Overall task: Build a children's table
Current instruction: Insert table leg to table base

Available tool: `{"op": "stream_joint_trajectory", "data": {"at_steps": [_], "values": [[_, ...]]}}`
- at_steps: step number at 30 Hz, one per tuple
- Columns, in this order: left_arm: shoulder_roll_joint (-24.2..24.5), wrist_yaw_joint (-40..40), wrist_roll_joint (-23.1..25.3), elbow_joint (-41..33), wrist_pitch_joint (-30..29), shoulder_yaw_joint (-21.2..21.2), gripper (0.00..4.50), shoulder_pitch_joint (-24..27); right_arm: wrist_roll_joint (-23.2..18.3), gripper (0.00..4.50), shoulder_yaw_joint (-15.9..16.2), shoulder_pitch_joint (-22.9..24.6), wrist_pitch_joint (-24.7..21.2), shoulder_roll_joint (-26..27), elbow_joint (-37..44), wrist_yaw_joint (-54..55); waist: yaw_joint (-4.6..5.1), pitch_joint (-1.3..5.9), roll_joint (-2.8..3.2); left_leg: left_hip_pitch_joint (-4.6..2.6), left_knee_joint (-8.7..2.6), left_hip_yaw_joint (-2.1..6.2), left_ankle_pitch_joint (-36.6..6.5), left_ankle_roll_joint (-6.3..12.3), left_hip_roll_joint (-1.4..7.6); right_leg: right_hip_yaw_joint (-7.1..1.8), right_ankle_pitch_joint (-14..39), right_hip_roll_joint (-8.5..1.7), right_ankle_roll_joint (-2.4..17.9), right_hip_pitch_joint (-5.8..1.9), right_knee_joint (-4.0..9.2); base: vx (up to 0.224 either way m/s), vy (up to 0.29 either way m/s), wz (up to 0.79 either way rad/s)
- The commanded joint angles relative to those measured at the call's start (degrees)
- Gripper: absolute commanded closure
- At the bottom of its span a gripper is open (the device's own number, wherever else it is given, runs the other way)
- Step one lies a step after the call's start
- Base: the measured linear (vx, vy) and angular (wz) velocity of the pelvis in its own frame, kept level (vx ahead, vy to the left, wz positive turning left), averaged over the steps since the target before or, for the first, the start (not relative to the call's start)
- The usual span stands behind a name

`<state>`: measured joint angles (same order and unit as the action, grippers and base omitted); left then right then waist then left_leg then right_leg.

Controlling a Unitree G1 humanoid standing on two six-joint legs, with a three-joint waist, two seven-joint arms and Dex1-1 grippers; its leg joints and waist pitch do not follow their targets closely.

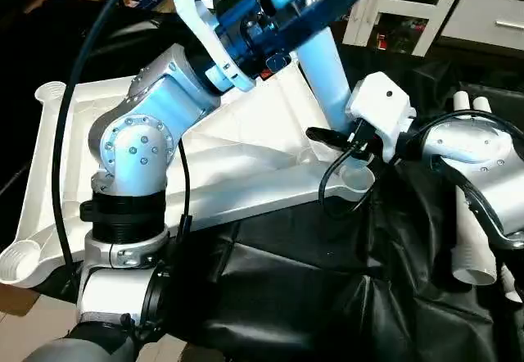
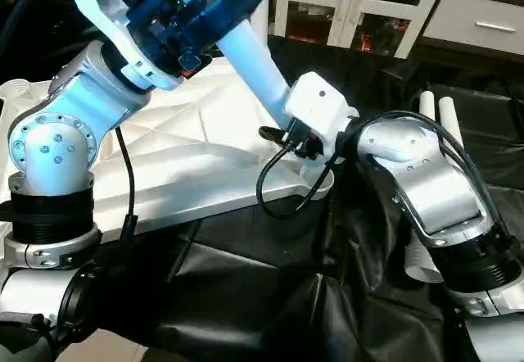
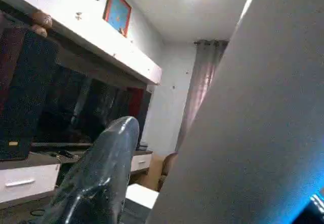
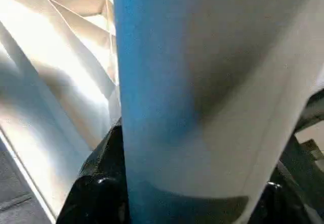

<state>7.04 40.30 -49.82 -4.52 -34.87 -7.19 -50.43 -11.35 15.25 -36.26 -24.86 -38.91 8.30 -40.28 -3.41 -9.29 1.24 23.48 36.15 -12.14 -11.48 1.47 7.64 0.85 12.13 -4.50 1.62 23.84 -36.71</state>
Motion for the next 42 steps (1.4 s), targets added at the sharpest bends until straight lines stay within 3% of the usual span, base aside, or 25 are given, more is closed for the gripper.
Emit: {"op": "stream_joint_trajectory", "data": {"at_steps": [1,10,18,19,26,42], "values": [[0.1,-1.1,0.5,1.0,0.9,-1.1,1.88,-1.0,0.6,2.72,-1.1,-0.9,0.9,0.1,0.9,-0.3,-0.02,5.52,-0.35,-2.16,-4.07,2.79,0.1,5.85,5.38,-2.3,-6.3,-4.39,18.5,-3.44,2.92,0.0,0.0,0.0],[-0.8,-3.0,1.3,2.5,3.9,-2.4,2.62,-2.1,1.8,2.72,-1.8,-1.0,1.8,0.8,0.4,0.2,0.01,5.62,-0.41,-2.02,-3.94,2.85,0.5,6.43,5.36,-2.32,-7.3,-4.5,18.4,-3.51,2.85,0.0,0.0,0.0],[-0.9,-3.8,2.1,2.1,6.0,-2.6,2.78,-1.9,2.5,2.72,-3.0,-0.9,2.9,1.9,0.2,0.9,-0.01,5.59,-0.36,-2.06,-3.96,2.82,0.5,6.58,5.37,-2.27,-7.3,-4.43,18.5,-3.41,2.82,0.0,0.0,0.0],[-0.7,-3.5,2.4,1.8,6.1,-2.3,2.8,-1.7,2.2,2.16,-3.3,-0.9,2.9,2.1,0.2,0.9,0.01,5.57,-0.37,-2.03,-4.01,2.84,0.4,6.54,5.39,-2.24,-7.1,-4.44,18.4,-3.42,2.83,0.0,0.0,0.0],[1.1,-1.8,5.0,2.1,5.9,0.4,2.91,-2.0,-0.1,1.59,-5.0,-0.9,1.4,3.2,0.1,0.3,-0.08,5.77,0.02,-2.12,-3.95,2.86,0.6,6.37,5.37,-2.2,-7.7,-4.38,18.4,-3.37,2.75,0.0,0.0,0.0],[2.0,0.0,6.5,3.3,7.2,2.3,2.94,-2.9,-1.6,1.57,-4.8,1.0,-2.8,-0.3,3.2,-5.4,-0.15,6.1,-0.17,-2.03,-3.75,2.84,1.4,6.64,5.31,-2.22,-9.2,-4.5,18.9,-3.66,2.57,0.0,0.0,0.0]]}}
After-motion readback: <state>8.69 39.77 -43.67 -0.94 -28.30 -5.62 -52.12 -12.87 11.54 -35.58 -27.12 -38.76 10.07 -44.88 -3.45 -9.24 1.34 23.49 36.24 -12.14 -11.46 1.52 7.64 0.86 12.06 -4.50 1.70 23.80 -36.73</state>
